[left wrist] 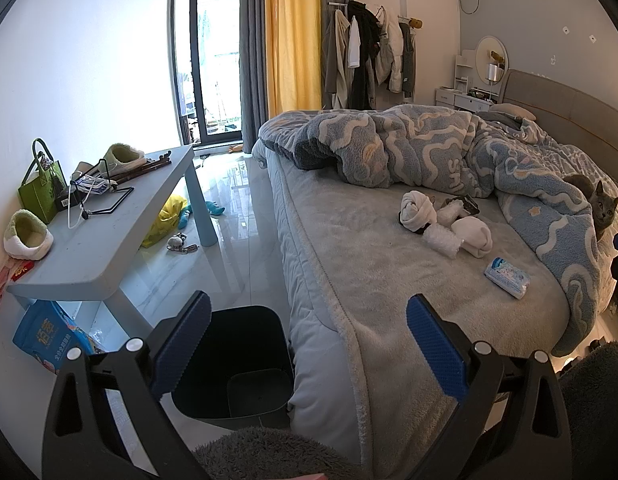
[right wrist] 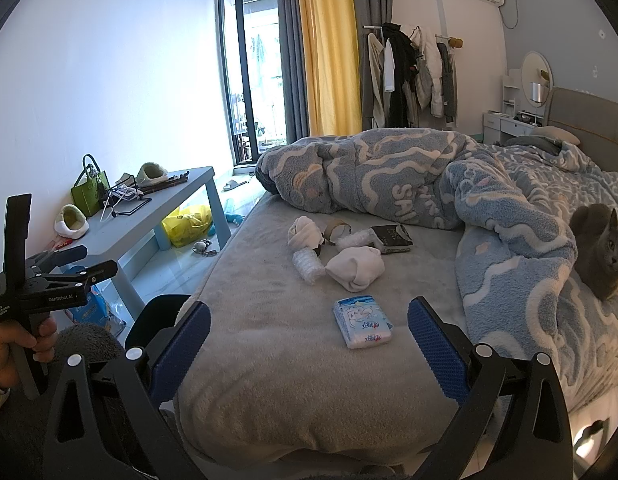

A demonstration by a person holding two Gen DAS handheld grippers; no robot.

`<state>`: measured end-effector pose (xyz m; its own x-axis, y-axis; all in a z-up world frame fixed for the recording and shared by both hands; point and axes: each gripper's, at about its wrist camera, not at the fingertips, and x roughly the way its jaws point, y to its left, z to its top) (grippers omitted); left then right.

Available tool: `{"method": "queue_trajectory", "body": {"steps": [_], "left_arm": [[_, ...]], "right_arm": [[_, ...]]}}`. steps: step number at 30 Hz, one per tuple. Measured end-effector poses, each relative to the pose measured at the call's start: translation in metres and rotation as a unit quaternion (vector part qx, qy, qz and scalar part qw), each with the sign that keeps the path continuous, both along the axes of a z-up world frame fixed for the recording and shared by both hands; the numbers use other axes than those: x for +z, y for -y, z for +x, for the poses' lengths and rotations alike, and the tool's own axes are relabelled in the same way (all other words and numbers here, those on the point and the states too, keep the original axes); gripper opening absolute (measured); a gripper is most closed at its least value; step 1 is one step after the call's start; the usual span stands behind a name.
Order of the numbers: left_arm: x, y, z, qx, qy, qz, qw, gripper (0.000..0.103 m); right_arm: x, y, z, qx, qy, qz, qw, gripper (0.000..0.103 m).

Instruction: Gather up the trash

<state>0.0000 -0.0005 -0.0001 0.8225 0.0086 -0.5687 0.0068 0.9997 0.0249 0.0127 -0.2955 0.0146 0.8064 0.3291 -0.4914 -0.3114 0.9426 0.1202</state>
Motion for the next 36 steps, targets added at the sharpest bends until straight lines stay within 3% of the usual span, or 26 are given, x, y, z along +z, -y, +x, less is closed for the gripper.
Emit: {"method": "queue_trajectory", "body": {"steps": [14, 22, 30, 36], "left_arm": [[0.002, -0.003, 0.004, 0.001, -0.016, -0.015, 0.9998, 0.1], [0.008, -0.001, 0.011, -0.042, -0.014, -0.031, 0.9985, 0.1], [0.0, 0.014, 0.025, -0.082, -0.023, -0.04, 0.9955, 0.099], [-0.007, 0.026, 0.041, -0.123, -0.034, -0.054, 0.9903, 0.089]], "right_arm": [[-0.001, -0.001, 0.004, 0.001, -0.007, -0.018, 1.0, 0.1], [-0.002, -0.011, 0.023, 0.01, -0.022, -0.048, 0.999, 0.1], [-0.023, -0.012, 0.048, 0.013, -0.047, -0.053, 0.997, 0.1], [-0.048, -0.013, 0.068, 0.016, -0.066, -0.065, 0.996, 0.097]]}}
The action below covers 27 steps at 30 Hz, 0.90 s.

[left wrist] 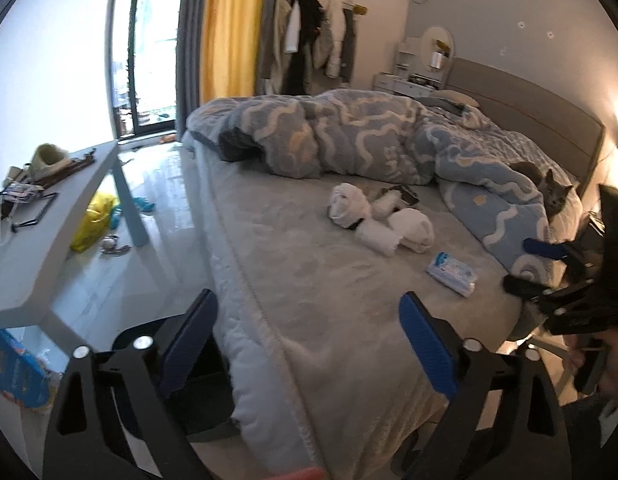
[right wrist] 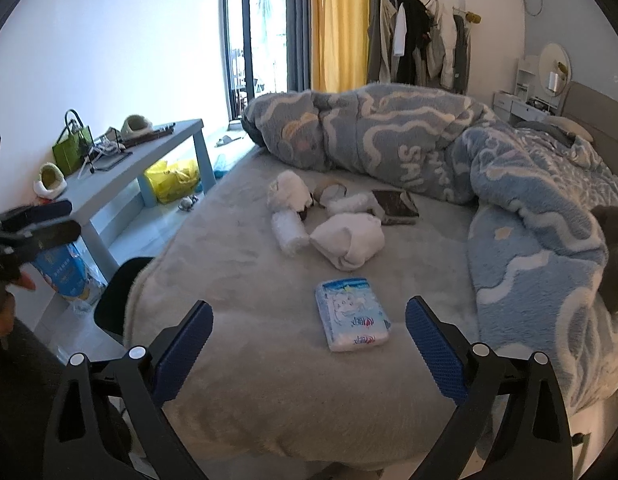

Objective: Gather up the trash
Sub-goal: 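Grasp the diaper pack with the right tool while the left tool grasps the bubble-wrap roll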

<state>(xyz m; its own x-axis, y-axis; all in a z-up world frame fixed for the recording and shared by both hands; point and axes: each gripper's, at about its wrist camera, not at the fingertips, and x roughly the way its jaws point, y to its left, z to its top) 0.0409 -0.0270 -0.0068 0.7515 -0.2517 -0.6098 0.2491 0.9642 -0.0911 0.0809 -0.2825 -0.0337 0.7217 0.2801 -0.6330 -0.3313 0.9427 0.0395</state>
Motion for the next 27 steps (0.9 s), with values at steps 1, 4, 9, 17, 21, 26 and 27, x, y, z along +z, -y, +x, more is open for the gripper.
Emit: {"method": "queue_trajectory", "body": {"steps": [1, 4, 9, 17, 21, 26, 27], "left_arm": [[-0.001, 0.002, 0.002, -0.004, 0.0, 0.002, 1.0, 0.087], [-0.005, 0.01, 0.01, -0.021, -0.005, 0.004, 0.9998, 0.083], [-0.013, 0.023, 0.024, -0.052, -0.013, 0.012, 0.9985, 0.077], [-0.025, 0.041, 0.057, -0.092, -0.024, 0.016, 0.9953, 0.072], [-0.033, 0.05, 0.073, -0.119, -0.027, 0.016, 0.9925, 0.072], [-0.042, 0.058, 0.091, -0.146, -0.028, 0.01, 0.9888, 0.073], [-0.044, 0.06, 0.094, -0.151, -0.029, 0.008, 0.9881, 0.073]], "right_arm": [[-0.006, -0.001, 0.004, 0.002, -0.004, -0.003, 1.0, 0.097], [-0.02, 0.0, 0.011, 0.005, -0.013, -0.006, 1.0, 0.095], [-0.036, 0.009, 0.026, -0.002, -0.027, 0.011, 1.0, 0.092], [-0.058, 0.015, 0.058, -0.003, -0.044, 0.01, 0.999, 0.087], [-0.068, 0.021, 0.07, -0.009, -0.053, 0.019, 0.998, 0.086], [-0.079, 0.021, 0.08, 0.005, -0.064, 0.033, 0.997, 0.077], [-0.082, 0.02, 0.082, 0.005, -0.067, 0.028, 0.997, 0.07]]}}
